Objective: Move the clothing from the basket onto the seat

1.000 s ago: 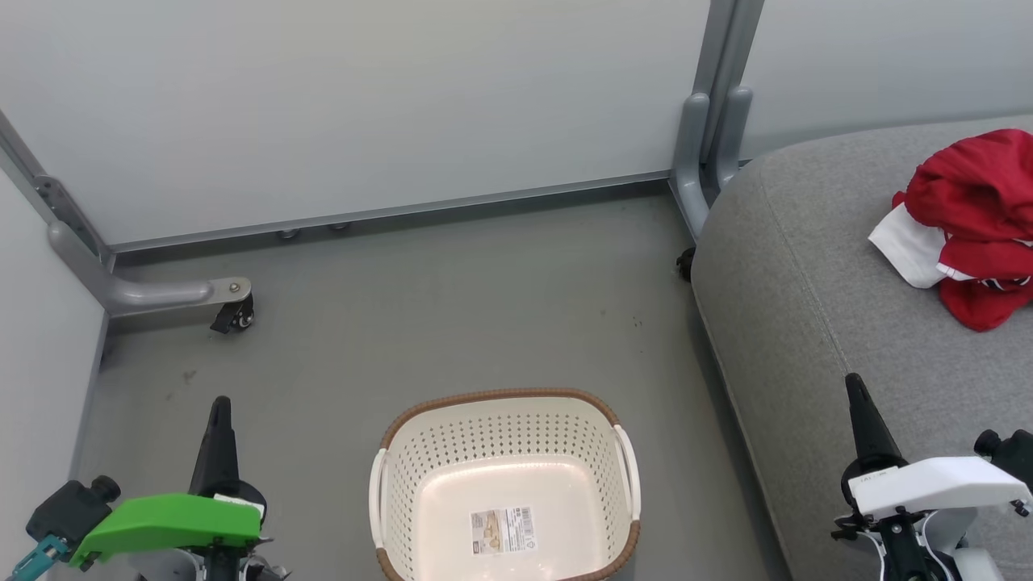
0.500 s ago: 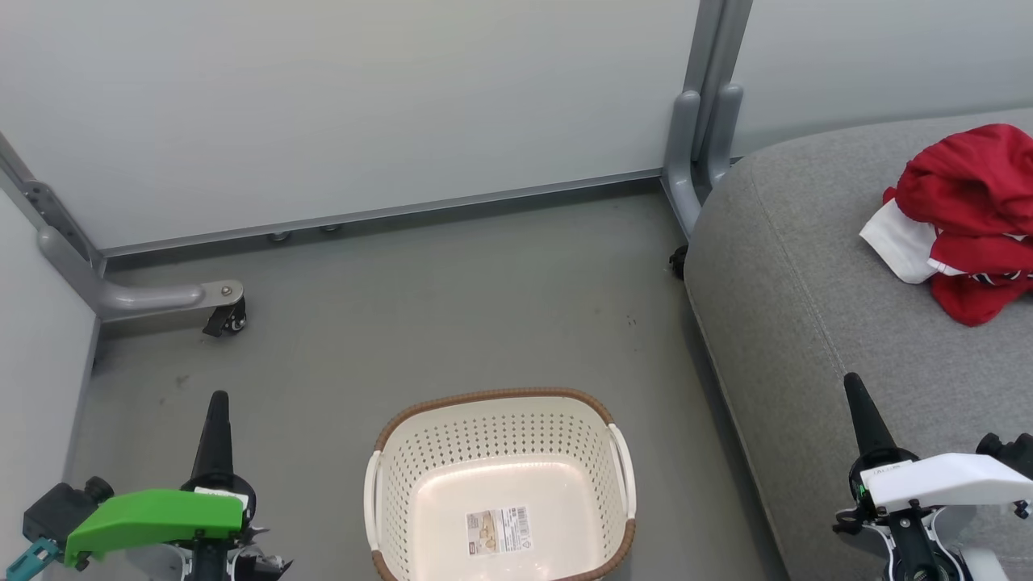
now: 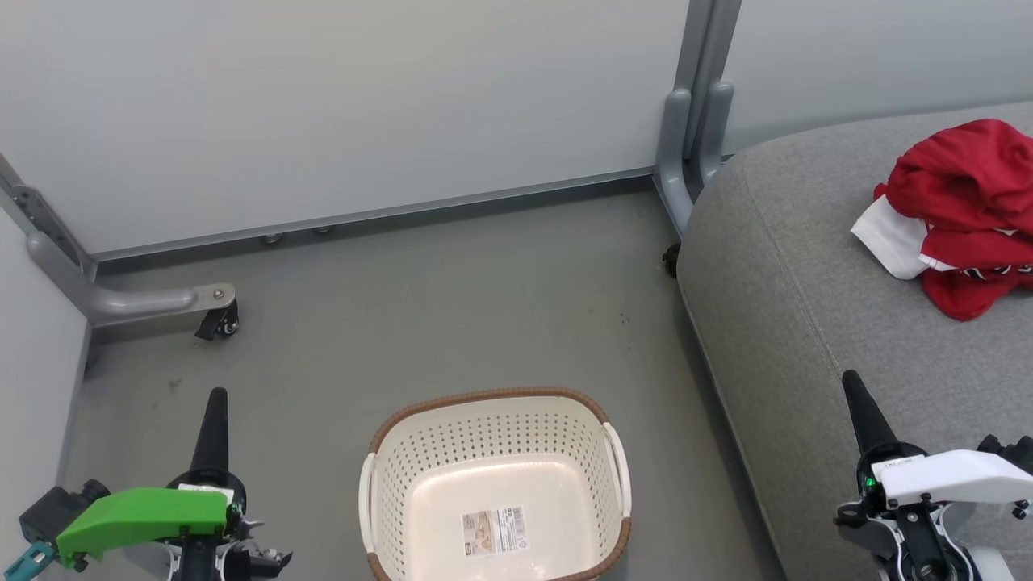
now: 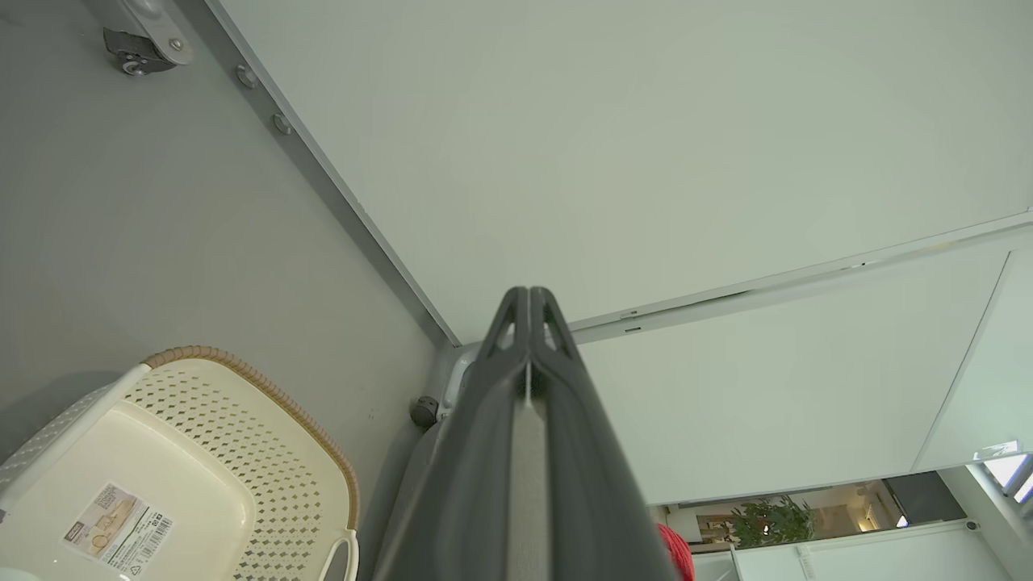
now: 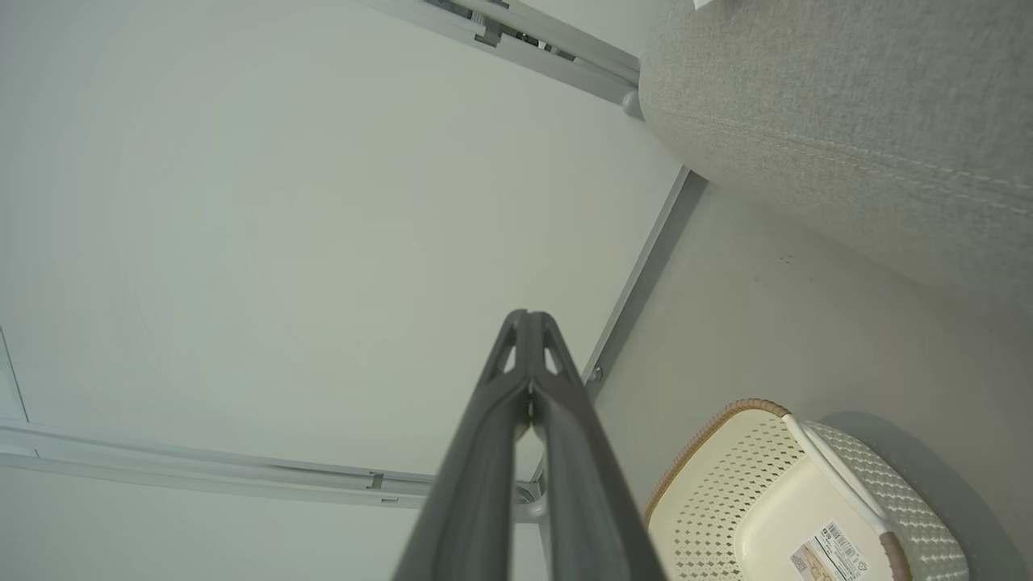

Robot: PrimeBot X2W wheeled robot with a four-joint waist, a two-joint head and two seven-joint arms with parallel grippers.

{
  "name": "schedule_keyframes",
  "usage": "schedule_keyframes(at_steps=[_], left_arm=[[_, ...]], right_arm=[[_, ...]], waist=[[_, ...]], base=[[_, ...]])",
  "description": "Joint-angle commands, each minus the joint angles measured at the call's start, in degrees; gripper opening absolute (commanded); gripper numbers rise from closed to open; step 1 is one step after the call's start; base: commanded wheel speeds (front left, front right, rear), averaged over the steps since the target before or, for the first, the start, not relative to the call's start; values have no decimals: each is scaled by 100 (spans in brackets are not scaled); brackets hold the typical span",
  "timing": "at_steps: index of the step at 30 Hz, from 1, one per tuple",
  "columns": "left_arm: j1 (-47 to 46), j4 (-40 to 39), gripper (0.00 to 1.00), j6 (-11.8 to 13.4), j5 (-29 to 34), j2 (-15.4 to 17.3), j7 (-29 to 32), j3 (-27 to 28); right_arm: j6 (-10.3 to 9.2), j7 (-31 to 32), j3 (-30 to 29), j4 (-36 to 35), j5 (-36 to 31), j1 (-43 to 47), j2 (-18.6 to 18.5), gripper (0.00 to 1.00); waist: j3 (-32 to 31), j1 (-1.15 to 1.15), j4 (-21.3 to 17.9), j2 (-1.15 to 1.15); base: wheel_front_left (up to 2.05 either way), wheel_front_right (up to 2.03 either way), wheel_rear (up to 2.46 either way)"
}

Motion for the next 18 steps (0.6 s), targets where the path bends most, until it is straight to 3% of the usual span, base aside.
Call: schedule_keyframes(at_steps=[1,18], left_arm=[[-156,-45,0,-21,-137,7,47,27],[-202,-35,0,-25,-919,-5,250,94]], right_arm=[[-3,41,-25,-7,146,-119,-38,0],[-2,245,-60,60,921,-156,-43,0]], waist=[[1,0,-9,0],[14,0,-100,0]], base=[[0,0,0],[0,0,0]])
